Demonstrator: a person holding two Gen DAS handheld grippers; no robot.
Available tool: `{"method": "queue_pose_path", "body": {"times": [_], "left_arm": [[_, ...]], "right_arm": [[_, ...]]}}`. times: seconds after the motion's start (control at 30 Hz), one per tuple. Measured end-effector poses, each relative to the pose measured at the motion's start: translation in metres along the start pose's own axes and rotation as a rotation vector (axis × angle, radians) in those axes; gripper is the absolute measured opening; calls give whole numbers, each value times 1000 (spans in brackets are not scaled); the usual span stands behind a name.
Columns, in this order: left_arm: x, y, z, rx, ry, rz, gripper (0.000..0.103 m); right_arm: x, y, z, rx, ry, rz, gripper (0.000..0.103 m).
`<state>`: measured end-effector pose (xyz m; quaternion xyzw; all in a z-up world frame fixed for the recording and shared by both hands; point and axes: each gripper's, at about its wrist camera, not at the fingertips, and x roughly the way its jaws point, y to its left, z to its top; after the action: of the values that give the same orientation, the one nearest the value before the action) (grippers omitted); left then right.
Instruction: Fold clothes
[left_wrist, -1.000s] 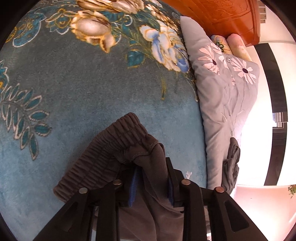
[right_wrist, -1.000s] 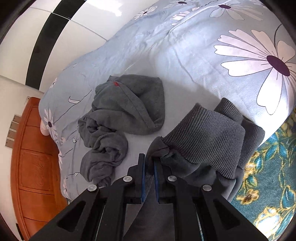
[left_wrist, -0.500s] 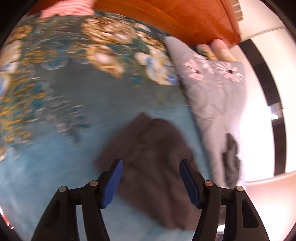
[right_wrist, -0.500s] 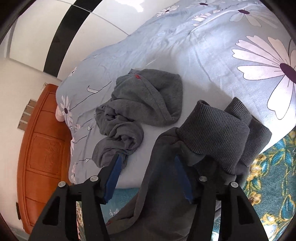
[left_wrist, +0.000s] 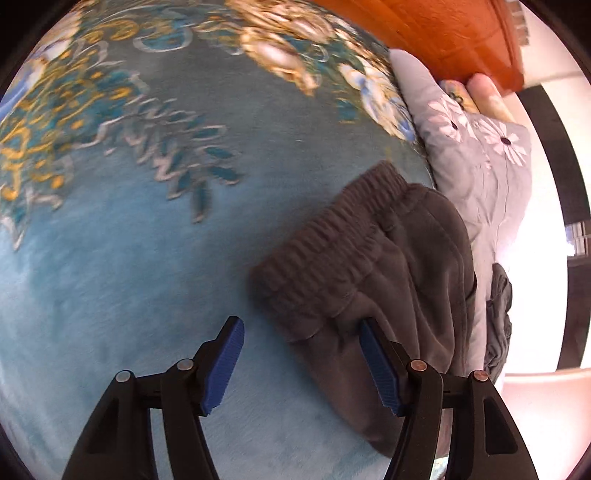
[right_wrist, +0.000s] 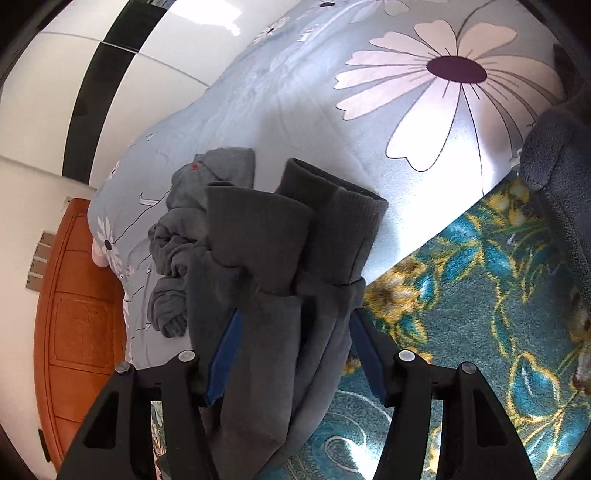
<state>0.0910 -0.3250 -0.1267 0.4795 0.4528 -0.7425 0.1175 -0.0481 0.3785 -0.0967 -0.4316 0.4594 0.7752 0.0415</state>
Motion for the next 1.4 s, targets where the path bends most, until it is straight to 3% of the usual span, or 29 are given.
{"method": "queue_pose_path", "body": {"times": [0.07, 0.17, 0.53, 0.7, 0.9, 1.03, 1.13, 1.2, 1.3, 1.4], "left_arm": [[4, -8, 1, 30, -9, 7, 69], [10, -14, 2, 65, -27, 37, 71], [20, -9, 9, 14, -47, -8, 77], [15, 2, 5, -61, -44, -34, 78], [20, -2, 12, -117, -25, -135, 79], [22, 3, 14, -153, -48, -127, 72], [18, 1, 14, -143, -68, -101, 48], [13, -3, 18, -121, -70, -88, 39], [3, -6, 24, -120, -68, -99, 33], [-23, -18, 32, -56, -100, -112, 31]], "right_arm": [[10, -7, 3, 45, -3, 11, 62], [22, -13, 4, 109, -19, 41, 75], [45, 10, 5, 83, -15, -30, 76], [38, 19, 2, 65, -18, -42, 40], [32, 41, -1, -19, -9, -63, 28], [28, 47, -4, -32, -5, -63, 25], [24, 51, -6, -37, -1, -60, 23], [20, 52, -8, -42, 3, -59, 21], [6, 50, -11, -38, -6, -43, 18], [-15, 49, -20, -43, -5, 3, 17]]}}
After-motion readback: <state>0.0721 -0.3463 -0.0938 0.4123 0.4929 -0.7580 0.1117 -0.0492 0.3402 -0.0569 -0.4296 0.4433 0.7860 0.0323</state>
